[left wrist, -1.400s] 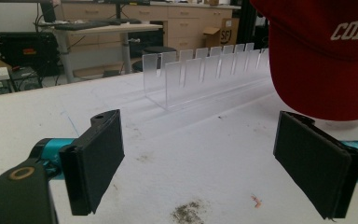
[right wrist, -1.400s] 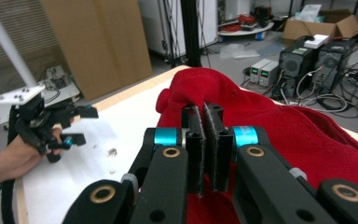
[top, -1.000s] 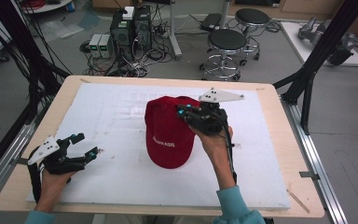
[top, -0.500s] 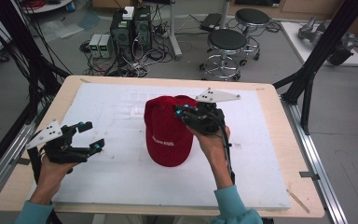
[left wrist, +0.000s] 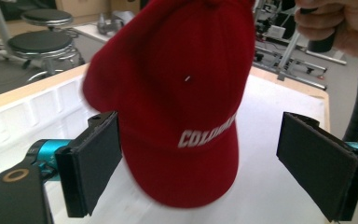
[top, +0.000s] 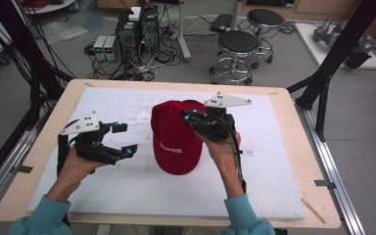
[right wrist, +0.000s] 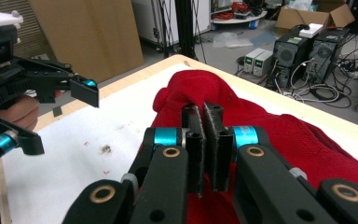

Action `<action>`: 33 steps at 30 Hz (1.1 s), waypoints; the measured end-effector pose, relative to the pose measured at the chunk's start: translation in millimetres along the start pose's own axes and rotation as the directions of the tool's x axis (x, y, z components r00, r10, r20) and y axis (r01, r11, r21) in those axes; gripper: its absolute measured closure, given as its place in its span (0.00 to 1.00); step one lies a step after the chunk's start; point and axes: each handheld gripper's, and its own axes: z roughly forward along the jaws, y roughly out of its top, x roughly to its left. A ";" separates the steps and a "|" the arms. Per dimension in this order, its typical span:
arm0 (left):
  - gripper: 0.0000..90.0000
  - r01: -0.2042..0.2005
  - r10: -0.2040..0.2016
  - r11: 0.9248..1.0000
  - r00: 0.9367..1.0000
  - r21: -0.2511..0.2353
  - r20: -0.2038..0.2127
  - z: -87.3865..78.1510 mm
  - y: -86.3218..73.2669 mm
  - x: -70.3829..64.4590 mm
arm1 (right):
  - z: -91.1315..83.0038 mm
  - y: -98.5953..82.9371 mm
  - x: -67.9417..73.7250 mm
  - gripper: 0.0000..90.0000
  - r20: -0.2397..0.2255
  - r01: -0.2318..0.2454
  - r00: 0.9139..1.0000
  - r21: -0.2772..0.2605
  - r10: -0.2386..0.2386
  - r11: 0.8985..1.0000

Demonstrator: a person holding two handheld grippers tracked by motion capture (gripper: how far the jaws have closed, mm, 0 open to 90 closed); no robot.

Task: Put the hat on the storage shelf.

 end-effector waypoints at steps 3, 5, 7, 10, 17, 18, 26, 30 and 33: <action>0.16 -0.008 0.008 1.000 1.000 0.016 -0.001 14.4 7.8 -5.8 | -0.7 0.1 0.4 0.97 -0.001 0.002 1.000 0.000 -0.002 1.000; 0.16 -0.004 0.004 1.000 1.000 0.014 -0.001 22.2 12.2 -9.2 | -1.1 0.1 0.4 0.97 -0.001 0.005 1.000 0.002 -0.005 1.000; 0.16 -0.007 0.007 1.000 1.000 0.022 0.003 28.6 17.0 -12.0 | -1.3 0.1 0.3 0.97 -0.002 0.005 1.000 0.003 -0.005 1.000; 0.16 -0.008 0.007 0.999 1.000 0.034 0.008 37.8 22.9 -14.9 | -2.2 0.0 1.0 0.97 -0.004 0.006 1.000 0.005 -0.006 1.000; 0.16 -0.010 0.011 0.999 1.000 0.040 -0.017 57.5 27.5 -25.3 | -4.1 -0.9 3.2 0.97 -0.013 0.010 1.000 0.002 -0.010 1.000; 0.16 -0.014 0.015 0.999 1.000 0.041 -0.026 59.7 27.7 -26.2 | -4.7 -1.3 3.7 0.97 -0.015 0.003 1.000 0.005 -0.003 1.000; 0.15 0.000 0.003 0.999 0.998 0.048 -0.056 74.6 26.9 -29.2 | -7.0 -2.8 6.4 0.97 -0.029 0.014 0.999 -0.001 -0.014 1.000; 0.15 0.003 0.000 0.999 0.998 0.046 -0.061 79.4 27.2 -29.5 | -6.9 -2.7 8.0 0.97 -0.038 0.019 0.999 -0.004 -0.019 1.000; 0.18 0.001 0.002 0.999 0.999 0.047 -0.054 83.1 27.1 -30.1 | -6.8 -2.7 9.7 0.97 -0.053 0.023 0.998 -0.004 -0.023 1.000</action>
